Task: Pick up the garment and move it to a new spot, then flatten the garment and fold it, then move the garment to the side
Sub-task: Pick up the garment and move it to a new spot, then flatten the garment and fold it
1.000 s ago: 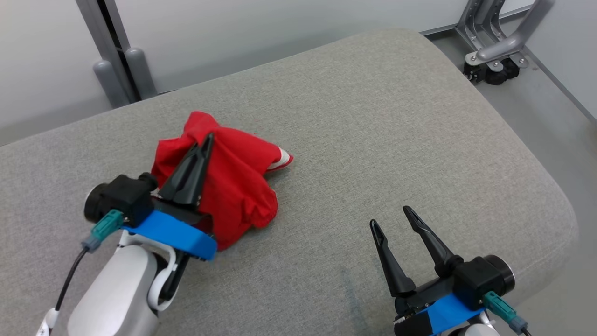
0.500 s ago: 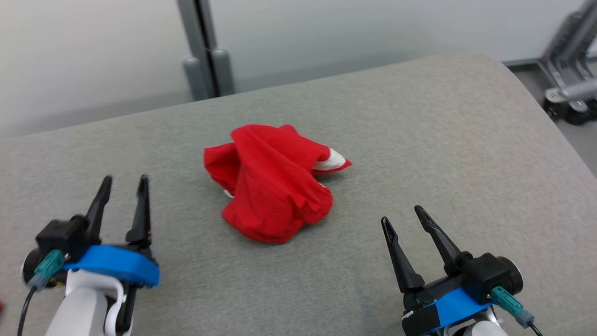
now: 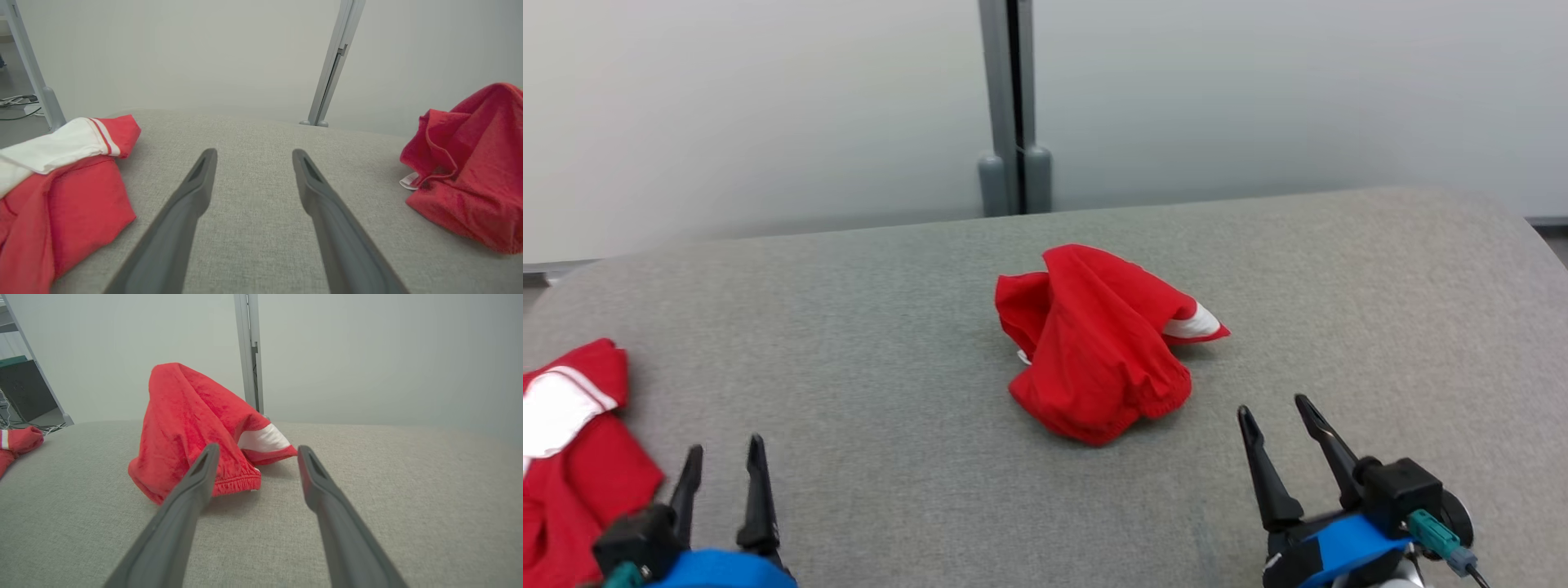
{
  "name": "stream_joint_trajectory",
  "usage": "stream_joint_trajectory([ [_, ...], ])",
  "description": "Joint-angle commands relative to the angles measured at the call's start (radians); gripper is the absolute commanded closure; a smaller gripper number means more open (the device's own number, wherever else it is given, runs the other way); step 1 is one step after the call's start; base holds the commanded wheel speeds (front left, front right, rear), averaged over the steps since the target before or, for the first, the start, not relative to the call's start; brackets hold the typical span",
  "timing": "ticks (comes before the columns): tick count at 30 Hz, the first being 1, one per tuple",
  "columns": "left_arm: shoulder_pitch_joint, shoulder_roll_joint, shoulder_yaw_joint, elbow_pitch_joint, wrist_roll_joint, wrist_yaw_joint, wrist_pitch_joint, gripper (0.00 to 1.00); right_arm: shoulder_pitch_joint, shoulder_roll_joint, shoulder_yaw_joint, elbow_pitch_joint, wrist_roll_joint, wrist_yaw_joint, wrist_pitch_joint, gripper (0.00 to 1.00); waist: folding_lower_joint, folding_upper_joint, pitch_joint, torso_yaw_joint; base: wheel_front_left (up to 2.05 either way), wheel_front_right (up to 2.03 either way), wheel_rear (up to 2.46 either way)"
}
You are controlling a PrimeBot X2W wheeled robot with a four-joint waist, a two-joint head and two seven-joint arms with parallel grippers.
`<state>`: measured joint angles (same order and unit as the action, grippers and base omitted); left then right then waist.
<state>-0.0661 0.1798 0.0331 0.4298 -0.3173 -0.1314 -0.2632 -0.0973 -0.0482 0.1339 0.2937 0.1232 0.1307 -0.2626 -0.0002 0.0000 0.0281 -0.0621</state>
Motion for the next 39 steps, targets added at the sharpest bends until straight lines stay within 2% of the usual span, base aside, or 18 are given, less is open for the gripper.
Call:
stream_joint_trajectory([
  [1, 0.027, -0.013, 0.000, -0.013, 0.020, 0.001, -0.002, 0.00, 0.018, -0.004, -0.014, 0.016, 0.002, 0.000, -0.003, 0.00, 0.0002, 0.0000, -0.011, 0.016, 0.00, 0.00, 0.00],
  [8, 0.111, -0.055, 0.016, -0.049, 0.057, 0.001, -0.002, 0.00, 0.018, -0.004, -0.028, 0.047, -0.006, 0.000, -0.003, 0.00, 0.0002, 0.0000, -0.030, 0.033, 0.00, 0.00, 0.00],
  [19, 0.098, -0.043, -0.032, -0.059, 0.052, 0.001, -0.002, 0.00, 0.012, -0.004, -0.034, 0.064, -0.014, 0.000, -0.003, 0.00, 0.0002, 0.0000, -0.013, 0.062, 0.00, 0.00, 0.00],
  [30, 0.067, 0.032, -0.115, -0.097, -0.021, 0.001, -0.002, 0.00, -0.076, -0.004, -0.078, 0.121, -0.041, 0.000, -0.003, 0.00, 0.0002, 0.0000, 0.099, 0.124, 0.00, 0.00, 0.00],
  [39, 0.032, 0.102, -0.194, -0.120, -0.083, 0.001, -0.002, 0.00, -0.198, -0.004, -0.140, 0.221, 0.076, 0.000, -0.003, 0.00, 0.0002, 0.0000, 0.196, 0.163, 0.00, 0.00, 0.00],
])
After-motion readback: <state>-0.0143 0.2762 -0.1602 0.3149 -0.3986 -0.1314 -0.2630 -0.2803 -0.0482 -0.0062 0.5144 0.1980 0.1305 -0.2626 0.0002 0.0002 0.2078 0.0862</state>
